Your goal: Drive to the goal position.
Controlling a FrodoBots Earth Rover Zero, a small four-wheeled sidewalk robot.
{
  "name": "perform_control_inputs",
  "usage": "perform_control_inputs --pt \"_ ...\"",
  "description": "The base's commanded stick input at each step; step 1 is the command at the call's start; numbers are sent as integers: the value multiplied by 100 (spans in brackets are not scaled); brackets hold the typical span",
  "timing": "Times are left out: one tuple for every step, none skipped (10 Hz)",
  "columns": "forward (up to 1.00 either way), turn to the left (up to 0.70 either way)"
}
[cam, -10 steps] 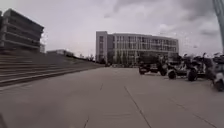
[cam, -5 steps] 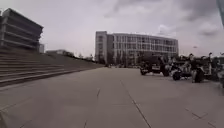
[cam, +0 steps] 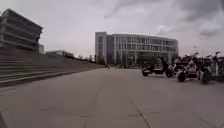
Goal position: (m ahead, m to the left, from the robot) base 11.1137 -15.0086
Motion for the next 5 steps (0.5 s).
perform_control_inputs --pt "70 0" --pt "70 0" --pt "70 0" --pt "70 0" --pt "70 0"
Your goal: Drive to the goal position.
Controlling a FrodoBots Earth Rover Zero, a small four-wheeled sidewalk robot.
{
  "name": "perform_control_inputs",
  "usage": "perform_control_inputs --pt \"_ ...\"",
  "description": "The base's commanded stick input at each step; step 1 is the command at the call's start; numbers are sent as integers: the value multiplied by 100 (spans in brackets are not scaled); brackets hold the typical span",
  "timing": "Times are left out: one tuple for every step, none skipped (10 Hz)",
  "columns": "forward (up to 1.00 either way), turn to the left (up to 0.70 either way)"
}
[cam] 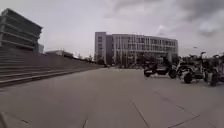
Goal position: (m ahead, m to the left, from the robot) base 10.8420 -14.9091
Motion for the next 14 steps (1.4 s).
perform_control_inputs --pt "70 0" --pt "70 0" --pt "70 0" --pt "70 0" --pt "70 0" --pt "70 0" --pt "70 0" --pt "70 0" --pt "70 0" --pt "70 0" --pt "70 0" --pt "70 0" --pt "70 0" --pt "70 0"
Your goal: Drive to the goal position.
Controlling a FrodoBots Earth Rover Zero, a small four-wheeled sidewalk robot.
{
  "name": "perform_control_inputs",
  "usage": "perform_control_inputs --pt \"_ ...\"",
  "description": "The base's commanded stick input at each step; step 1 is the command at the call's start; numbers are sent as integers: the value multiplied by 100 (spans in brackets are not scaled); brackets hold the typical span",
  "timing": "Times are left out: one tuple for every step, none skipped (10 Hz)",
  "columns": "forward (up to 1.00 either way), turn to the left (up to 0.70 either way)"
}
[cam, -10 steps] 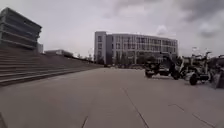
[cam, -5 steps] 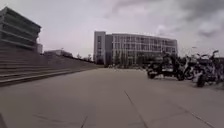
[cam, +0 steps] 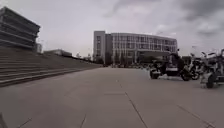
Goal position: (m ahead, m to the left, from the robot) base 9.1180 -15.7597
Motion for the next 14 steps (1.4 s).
perform_control_inputs --pt "70 0" --pt "70 0" --pt "70 0" --pt "70 0" --pt "70 0" --pt "70 0" --pt "70 0" --pt "70 0" --pt "70 0" --pt "70 0" --pt "70 0" --pt "70 -5" --pt "70 -13" --pt "70 -9"
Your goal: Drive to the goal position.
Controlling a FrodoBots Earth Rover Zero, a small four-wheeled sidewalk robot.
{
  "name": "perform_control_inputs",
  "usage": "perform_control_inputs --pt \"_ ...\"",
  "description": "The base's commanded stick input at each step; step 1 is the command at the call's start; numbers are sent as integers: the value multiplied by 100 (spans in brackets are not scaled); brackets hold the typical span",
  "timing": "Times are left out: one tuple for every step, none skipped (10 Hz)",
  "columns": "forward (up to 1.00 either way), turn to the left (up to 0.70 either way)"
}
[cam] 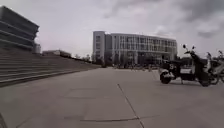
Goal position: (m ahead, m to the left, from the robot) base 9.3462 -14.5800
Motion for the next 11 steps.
perform_control_inputs --pt "70 0" --pt "70 0" --pt "70 0" --pt "70 0" --pt "70 0" --pt "70 0" --pt "70 0" --pt "70 0" --pt "70 0" --pt "70 0" --pt "70 0"
